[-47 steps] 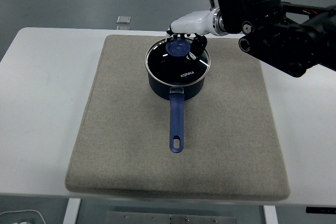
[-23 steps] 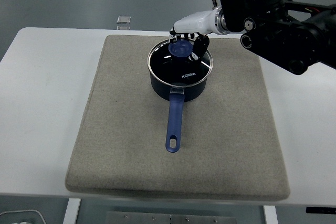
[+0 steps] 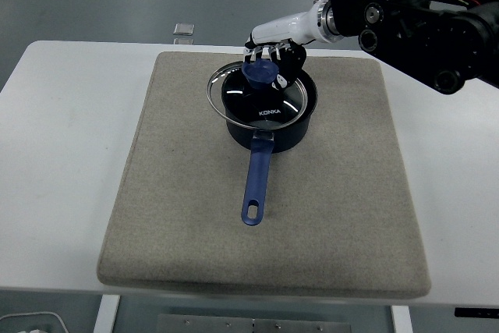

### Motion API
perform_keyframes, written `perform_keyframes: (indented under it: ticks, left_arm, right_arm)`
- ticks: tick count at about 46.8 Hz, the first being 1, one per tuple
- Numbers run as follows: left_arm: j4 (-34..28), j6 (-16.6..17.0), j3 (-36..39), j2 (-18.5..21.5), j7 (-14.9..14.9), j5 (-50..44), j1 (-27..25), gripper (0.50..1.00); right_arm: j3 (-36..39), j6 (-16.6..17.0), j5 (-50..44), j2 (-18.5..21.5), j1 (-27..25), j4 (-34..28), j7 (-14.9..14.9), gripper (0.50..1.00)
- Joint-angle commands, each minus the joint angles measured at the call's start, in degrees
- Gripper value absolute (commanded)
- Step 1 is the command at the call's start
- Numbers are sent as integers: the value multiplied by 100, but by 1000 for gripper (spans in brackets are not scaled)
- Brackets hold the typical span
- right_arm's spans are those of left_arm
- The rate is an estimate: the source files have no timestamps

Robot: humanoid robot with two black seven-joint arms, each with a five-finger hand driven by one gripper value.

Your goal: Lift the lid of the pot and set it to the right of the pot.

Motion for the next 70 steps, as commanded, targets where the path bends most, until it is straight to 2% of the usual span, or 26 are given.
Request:
perform_keyframes:
  ticks: [1, 10, 23, 37, 45, 51, 56, 70]
  left_arm:
    - [6, 0, 1, 0, -4, 0, -1, 1000]
    - [6, 0, 1, 0, -4, 0, -1, 1000]
    - [-3, 0, 1, 0, 4, 0, -1, 1000]
    - [6, 0, 1, 0, -5, 0, -1, 1000]
    - [-3, 0, 1, 0, 4, 0, -1, 1000]
    - [-3, 0, 1, 0, 4, 0, -10, 1000]
    - [-3, 0, 1, 0, -4, 0, -1, 1000]
    - [6, 0, 1, 0, 4, 0, -1, 1000]
  right_arm:
    - [-3, 9, -5, -7, 12, -6, -1, 500]
    - [-55, 18, -5, -130, 143, -41, -1, 500]
    - [-3, 167, 91, -736, 293, -41, 78, 500]
    - [-11, 9, 162, -1219, 126, -103, 421, 500]
    - [-64, -245, 144, -1430, -146, -208, 412, 500]
    - [-99, -571, 83, -1457, -410, -436, 412, 500]
    - [-143, -712, 39, -1466, -621, -612, 412, 500]
    - [-960, -1379, 30, -1325, -788, -823, 421, 500]
